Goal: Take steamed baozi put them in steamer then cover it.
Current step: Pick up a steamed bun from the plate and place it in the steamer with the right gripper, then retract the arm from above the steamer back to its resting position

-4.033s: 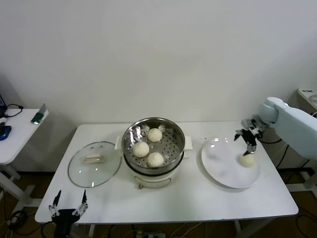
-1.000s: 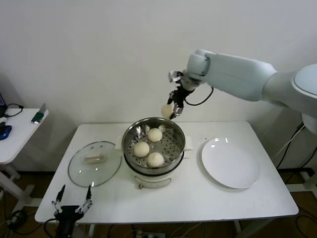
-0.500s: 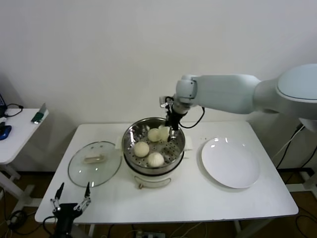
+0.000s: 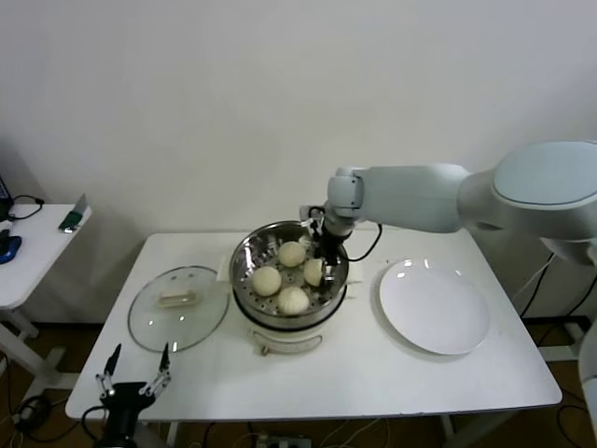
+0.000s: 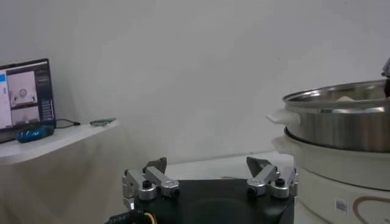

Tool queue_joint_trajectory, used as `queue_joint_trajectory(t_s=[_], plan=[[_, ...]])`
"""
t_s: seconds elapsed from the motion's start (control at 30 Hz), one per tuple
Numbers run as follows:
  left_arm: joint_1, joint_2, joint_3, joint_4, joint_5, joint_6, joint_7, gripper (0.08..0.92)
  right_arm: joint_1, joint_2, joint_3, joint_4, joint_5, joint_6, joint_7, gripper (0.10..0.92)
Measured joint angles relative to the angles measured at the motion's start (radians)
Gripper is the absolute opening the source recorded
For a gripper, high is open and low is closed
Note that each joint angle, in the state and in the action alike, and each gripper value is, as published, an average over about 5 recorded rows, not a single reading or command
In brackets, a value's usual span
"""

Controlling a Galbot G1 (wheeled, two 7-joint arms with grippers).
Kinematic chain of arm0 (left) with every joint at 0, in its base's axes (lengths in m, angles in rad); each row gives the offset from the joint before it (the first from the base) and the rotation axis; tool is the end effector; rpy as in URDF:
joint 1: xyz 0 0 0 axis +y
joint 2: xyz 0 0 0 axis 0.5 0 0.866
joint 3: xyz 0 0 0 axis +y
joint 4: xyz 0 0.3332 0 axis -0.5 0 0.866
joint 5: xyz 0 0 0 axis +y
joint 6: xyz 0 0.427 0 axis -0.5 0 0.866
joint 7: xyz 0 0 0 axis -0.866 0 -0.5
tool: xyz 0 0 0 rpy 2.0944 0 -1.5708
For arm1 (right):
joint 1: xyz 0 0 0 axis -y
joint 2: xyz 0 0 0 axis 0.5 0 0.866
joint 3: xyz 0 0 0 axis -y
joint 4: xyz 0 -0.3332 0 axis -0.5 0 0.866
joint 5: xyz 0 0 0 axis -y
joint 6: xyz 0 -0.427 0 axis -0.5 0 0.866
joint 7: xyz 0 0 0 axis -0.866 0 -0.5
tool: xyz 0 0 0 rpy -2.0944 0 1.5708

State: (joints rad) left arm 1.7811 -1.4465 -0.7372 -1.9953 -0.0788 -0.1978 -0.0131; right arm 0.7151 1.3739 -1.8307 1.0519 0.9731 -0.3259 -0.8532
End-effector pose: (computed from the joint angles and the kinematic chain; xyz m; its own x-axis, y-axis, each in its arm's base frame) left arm 0.1846 0.1014 -0.3630 -0.9886 -0.1266 0.0814 -0.1126 0.9809 0.1589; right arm 0.6249 0.1510 -0.1454 -0.0893 -0.1610 0.9829 -0.9853 -0.1300 -0.1108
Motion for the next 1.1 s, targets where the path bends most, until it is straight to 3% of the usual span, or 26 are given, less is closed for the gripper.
queue_joint_trajectory(t_s=[0.13, 0.7, 1.1], plan=[[-0.001, 0.0, 0.003, 0.001, 0.002, 0.0, 0.0, 0.823, -0.001, 0.0, 0.006, -0.011, -0.001, -0.001, -0.006, 0.819], [0.002, 0.002, 0.003, 0.0, 0.024, 0.002, -0.003, 0.823, 0.07, -0.087, 0.077, 0.026, -0.023, 0.054, -0.073, 0.823], [-0.001, 0.0, -0.009, 0.001, 0.068, -0.008, -0.032, 0.823, -0.024, -0.343, 0.255, 0.147, -0.081, 0.284, 0.213, 0.823]])
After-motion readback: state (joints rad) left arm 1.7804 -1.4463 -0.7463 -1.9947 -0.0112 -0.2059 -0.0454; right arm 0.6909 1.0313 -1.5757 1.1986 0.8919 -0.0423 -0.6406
